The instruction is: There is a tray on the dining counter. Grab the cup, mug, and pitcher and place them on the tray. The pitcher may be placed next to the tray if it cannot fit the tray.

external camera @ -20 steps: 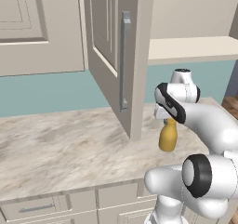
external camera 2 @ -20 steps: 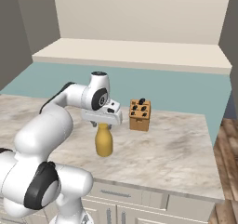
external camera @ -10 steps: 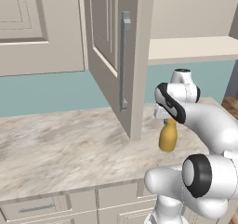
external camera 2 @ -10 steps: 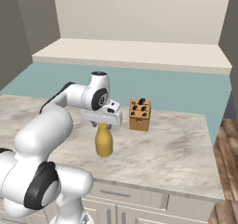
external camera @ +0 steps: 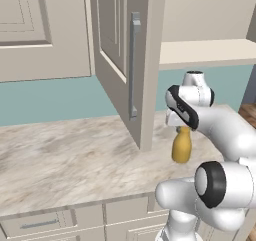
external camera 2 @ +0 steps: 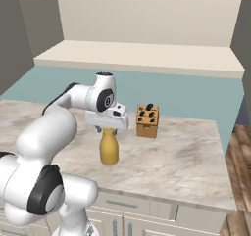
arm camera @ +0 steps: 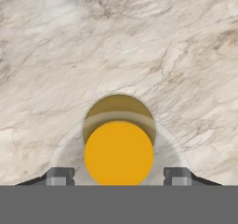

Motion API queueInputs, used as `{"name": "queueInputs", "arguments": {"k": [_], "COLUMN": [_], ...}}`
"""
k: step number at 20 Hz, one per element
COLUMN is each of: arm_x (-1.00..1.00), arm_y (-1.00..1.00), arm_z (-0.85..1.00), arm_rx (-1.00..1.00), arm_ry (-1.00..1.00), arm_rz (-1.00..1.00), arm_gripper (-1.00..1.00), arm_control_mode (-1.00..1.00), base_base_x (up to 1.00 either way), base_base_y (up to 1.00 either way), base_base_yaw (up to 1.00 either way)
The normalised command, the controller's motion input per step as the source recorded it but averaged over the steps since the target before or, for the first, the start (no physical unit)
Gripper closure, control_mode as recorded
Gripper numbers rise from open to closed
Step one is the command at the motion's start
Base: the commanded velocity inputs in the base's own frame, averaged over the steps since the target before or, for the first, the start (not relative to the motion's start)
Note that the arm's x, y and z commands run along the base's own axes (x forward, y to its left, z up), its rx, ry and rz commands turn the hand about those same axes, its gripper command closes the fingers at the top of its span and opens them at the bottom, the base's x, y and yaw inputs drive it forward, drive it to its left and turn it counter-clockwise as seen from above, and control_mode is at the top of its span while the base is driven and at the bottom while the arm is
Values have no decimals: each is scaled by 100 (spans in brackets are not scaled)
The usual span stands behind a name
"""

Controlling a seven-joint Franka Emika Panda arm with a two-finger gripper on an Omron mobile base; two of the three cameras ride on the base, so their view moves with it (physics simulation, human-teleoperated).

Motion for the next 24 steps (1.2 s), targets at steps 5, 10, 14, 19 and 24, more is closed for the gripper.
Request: {"name": "queueInputs", "arguments": {"k": [5,10,14,19,24], "arm_x": [-14,-27,-38,-34,-22], "arm_y": [0,0,0,-1,0], "arm_z": [38,36,43,42,25], "arm_rx": [0,0,0,0,0], "arm_ry": [0,0,0,0,0], "arm_rz": [0,0,0,0,0], "arm_gripper": [100,100,100,100,100], "arm_control_mode": [-100,-100,-100,-100,-100], "base_base_x": [0,0,0,0,0], "base_base_y": [0,0,0,0,0], "base_base_yaw": [0,0,0,0,0]}}
